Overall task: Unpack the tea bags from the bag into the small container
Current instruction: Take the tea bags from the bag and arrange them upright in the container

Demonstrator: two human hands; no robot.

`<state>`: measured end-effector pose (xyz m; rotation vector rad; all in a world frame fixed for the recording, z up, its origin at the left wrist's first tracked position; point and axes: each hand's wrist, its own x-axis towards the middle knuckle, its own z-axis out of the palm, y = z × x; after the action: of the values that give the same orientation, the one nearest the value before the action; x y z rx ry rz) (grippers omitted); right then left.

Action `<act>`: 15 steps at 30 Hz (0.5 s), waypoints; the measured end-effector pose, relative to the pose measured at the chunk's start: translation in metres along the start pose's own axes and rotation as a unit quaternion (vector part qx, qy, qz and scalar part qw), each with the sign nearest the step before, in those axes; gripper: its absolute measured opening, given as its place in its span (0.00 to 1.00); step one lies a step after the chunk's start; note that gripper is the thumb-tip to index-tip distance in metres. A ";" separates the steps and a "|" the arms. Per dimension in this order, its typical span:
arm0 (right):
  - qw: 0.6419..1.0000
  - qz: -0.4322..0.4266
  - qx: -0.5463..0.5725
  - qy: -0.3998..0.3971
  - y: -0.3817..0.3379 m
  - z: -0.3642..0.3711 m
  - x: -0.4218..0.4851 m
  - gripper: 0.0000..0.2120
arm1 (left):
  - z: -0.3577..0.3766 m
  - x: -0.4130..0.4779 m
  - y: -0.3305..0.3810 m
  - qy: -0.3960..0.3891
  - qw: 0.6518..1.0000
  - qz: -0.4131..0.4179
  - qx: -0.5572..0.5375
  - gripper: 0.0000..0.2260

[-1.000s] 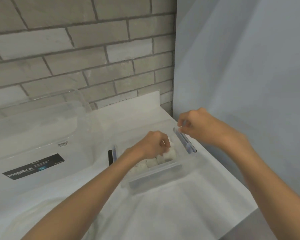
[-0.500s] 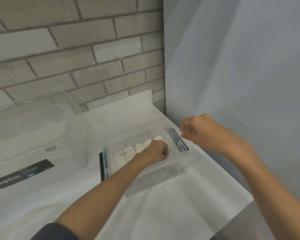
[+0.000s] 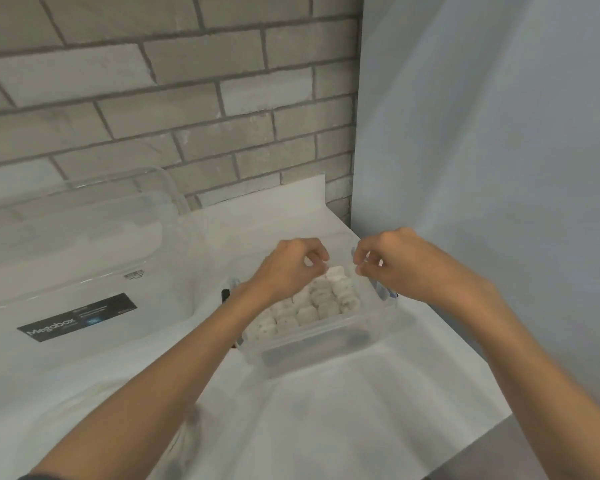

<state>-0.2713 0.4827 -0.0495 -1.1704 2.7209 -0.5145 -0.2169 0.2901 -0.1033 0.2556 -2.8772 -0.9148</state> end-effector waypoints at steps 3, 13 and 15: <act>0.999 -0.033 -0.011 -0.004 -0.023 0.008 0.005 0.06 | -0.036 -0.033 -0.005 0.062 0.997 -0.005 -0.036 0.04; 0.979 -0.191 0.037 -0.053 -0.139 0.062 0.016 0.07 | -0.098 -0.198 -0.084 0.162 0.971 -0.168 -0.051 0.04; 0.971 -0.224 0.046 -0.074 -0.163 0.079 0.013 0.07 | -0.099 -0.225 -0.101 0.172 0.963 -0.202 -0.054 0.05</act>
<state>-0.1495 0.3488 -0.0639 -1.7282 2.2810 -0.5679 0.0318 0.1966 -0.0935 0.9175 -2.4857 -0.9652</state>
